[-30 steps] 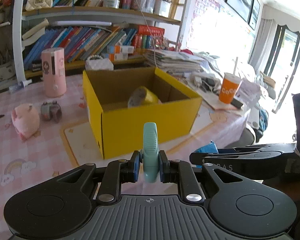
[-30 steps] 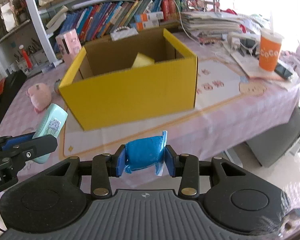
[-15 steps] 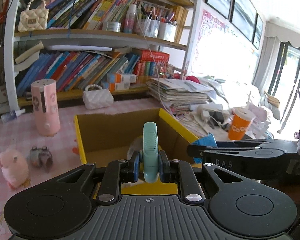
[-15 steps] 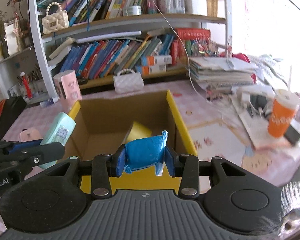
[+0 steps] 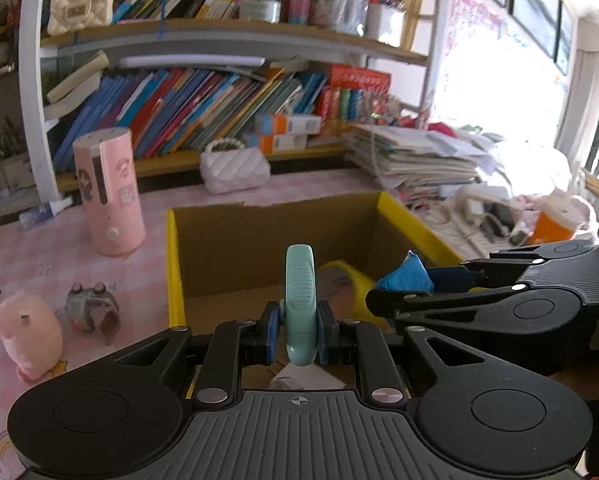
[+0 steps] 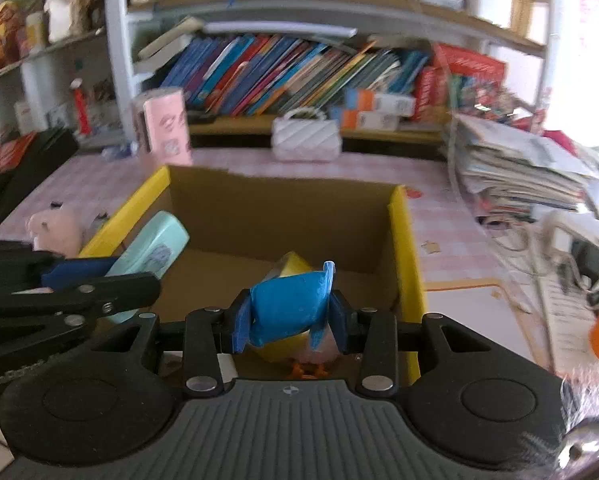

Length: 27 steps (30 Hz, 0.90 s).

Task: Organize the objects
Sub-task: 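Lower into the box and open the left tool while the right tool releases the blue object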

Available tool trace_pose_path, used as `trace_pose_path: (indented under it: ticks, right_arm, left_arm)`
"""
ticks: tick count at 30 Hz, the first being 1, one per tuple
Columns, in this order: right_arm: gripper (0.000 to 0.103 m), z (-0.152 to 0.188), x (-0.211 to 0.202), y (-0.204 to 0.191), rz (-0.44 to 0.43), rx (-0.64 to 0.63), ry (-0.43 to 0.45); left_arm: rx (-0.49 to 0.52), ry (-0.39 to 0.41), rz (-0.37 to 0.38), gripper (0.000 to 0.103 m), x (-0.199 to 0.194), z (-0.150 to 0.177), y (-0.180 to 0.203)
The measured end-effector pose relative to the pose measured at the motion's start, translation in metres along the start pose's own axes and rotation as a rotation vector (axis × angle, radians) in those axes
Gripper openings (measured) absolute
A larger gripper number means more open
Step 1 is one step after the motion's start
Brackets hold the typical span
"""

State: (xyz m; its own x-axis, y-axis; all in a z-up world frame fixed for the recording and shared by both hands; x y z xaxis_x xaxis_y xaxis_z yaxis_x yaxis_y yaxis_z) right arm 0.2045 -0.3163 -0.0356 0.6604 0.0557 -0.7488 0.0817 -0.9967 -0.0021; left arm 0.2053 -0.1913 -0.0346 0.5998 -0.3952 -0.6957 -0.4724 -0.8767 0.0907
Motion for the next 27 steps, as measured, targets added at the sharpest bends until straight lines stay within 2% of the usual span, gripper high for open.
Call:
trace_pose_path:
  ticks: [6,10,19,27]
  right_arm:
    - [0.037,-0.001,0.029,-0.006,-0.048,-0.079,-0.080]
    - [0.038,0.001,0.042,-0.001,-0.063,-0.082,-0.124]
    - [0.036,0.003,0.052,0.006,0.004,-0.110,-0.155]
    - [0.035,0.006,0.051,0.007,-0.002,-0.119,-0.149]
  left_arm:
    - [0.001,-0.062,-0.034,0.017,0.021,0.004,-0.002]
    - [0.027,-0.082,-0.042,0.017,0.031,0.006,0.001]
    - [0.058,-0.128,-0.056,0.017,0.050,0.006,0.006]
    - [0.048,-0.132,-0.055,0.017,0.055,0.003,0.005]
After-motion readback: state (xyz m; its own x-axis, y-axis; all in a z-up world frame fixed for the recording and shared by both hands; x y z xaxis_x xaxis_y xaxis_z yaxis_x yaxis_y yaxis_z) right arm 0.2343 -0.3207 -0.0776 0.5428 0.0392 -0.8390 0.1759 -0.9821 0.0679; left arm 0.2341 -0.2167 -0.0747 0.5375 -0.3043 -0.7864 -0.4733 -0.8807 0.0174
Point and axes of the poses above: each gripper's, at about its wrist camera, not at the fingertips, and x roughly the way its jaws point, y to its right, z to its underside, the point moved 5 cm from there along x, roughly the way its jaws point, and after that the axes turned 9 degrees about -y, right-handed, at the moved point
